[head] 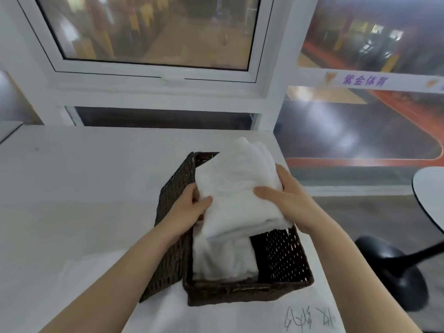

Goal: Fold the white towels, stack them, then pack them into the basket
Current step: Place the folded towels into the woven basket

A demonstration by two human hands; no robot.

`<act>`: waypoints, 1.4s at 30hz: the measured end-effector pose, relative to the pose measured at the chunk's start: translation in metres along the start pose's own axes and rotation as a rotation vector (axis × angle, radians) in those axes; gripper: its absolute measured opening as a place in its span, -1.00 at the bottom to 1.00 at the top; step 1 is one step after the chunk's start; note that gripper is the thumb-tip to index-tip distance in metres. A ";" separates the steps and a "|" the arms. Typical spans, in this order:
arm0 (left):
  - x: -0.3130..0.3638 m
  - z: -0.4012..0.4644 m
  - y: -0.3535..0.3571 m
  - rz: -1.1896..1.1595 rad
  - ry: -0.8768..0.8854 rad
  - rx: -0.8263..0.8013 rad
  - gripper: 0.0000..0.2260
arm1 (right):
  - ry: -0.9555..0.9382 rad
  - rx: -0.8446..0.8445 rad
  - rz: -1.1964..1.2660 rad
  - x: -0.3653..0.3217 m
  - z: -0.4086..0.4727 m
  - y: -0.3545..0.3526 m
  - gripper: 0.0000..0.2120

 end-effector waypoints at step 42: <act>-0.062 0.078 0.126 1.329 0.025 -0.454 -0.36 | 0.133 0.146 -1.113 0.077 0.116 0.043 -0.20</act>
Point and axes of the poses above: each hand's wrist, its own z-axis towards the middle knuckle, its own y-axis out of the palm, x = y × z, the point moved 5 cm from there along z, towards the middle knuckle, and after that the axes turned 7 degrees about z, right-handed, at the moved point
